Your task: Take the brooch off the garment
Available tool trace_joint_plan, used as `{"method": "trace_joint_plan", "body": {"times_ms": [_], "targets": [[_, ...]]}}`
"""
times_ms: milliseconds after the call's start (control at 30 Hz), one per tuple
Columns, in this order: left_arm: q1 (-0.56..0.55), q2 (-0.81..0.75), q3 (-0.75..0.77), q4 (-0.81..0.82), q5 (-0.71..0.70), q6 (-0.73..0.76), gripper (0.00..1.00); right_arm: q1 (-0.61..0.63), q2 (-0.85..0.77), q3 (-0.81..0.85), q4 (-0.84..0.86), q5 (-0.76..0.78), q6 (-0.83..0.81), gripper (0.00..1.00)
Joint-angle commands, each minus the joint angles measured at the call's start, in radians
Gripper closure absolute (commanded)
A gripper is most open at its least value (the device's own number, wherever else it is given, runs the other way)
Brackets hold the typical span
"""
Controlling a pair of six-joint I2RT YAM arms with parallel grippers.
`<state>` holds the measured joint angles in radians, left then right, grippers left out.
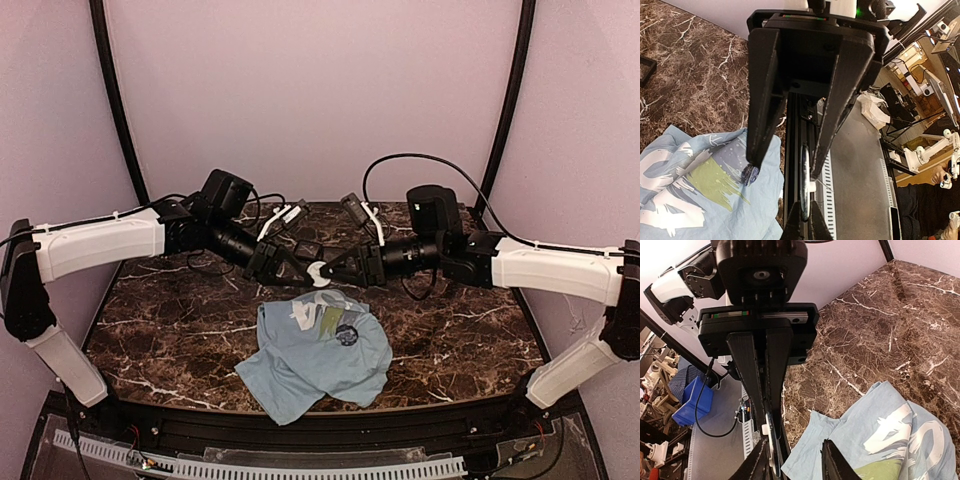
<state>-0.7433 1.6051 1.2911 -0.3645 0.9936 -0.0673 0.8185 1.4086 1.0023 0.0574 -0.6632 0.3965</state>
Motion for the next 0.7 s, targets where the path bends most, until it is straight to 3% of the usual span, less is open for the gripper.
{"method": "trace_joint_plan", "body": {"times_ms": [0, 400, 667], "targets": [[0.022, 0.002, -0.006, 0.036, 0.051, -0.022, 0.99, 0.007, -0.043, -0.004, -0.016, 0.028, -0.015, 0.61], [0.030, 0.009, -0.006, 0.046, 0.070, -0.044, 0.99, 0.029, -0.056, -0.009, -0.066, 0.066, -0.043, 0.38], [0.030, 0.012, -0.004, 0.047, 0.075, -0.043, 0.99, 0.051, -0.023, 0.017, -0.076, 0.080, -0.055, 0.41]]}}
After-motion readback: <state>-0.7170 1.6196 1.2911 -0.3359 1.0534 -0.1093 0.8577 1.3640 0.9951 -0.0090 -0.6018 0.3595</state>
